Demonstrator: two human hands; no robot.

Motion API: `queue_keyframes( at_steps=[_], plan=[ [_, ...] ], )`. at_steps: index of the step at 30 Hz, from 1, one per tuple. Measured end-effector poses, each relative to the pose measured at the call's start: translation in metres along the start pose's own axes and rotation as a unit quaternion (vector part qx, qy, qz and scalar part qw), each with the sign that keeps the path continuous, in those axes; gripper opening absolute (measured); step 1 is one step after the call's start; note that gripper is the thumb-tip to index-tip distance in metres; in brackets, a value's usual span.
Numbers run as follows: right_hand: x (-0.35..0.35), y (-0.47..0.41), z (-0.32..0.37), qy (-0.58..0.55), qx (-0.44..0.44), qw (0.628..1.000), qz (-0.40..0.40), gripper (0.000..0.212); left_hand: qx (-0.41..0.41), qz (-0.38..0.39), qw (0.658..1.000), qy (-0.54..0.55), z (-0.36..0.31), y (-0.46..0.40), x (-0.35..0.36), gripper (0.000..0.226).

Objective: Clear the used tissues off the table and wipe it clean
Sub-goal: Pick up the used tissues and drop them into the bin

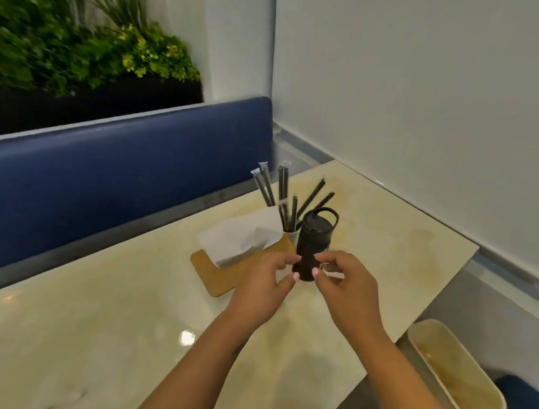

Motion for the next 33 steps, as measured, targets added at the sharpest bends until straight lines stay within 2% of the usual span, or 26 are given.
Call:
queue_keyframes(
  at_steps=[8,16,24,33],
  plan=[
    [0.124,0.047,0.059,-0.012,-0.04,0.994,0.103,0.019,-0.056,-0.079,0.995,-0.034,0.075,0.078,-0.114,0.025],
    [0.226,0.097,0.095,-0.028,-0.048,0.978,0.2,0.022,-0.13,-0.127,0.982,-0.059,0.138,0.157,-0.194,0.025],
    [0.302,0.139,0.115,-0.016,-0.059,0.963,0.263,0.021,-0.197,-0.163,0.963,-0.086,0.192,0.222,-0.25,0.027],
    [0.356,0.16,0.127,-0.013,-0.072,0.94,0.333,0.022,-0.265,-0.195,0.937,-0.119,0.23,0.268,-0.283,0.029]
  ],
)
Point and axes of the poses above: each hand's wrist, its own y-axis away from the middle knuckle, its own x-axis out of the palm, z = x × y, the point moved 6 cm from there along -y, towards the middle knuckle, and after that the axes turned 8 degrees about x, right-handed, at the moved point
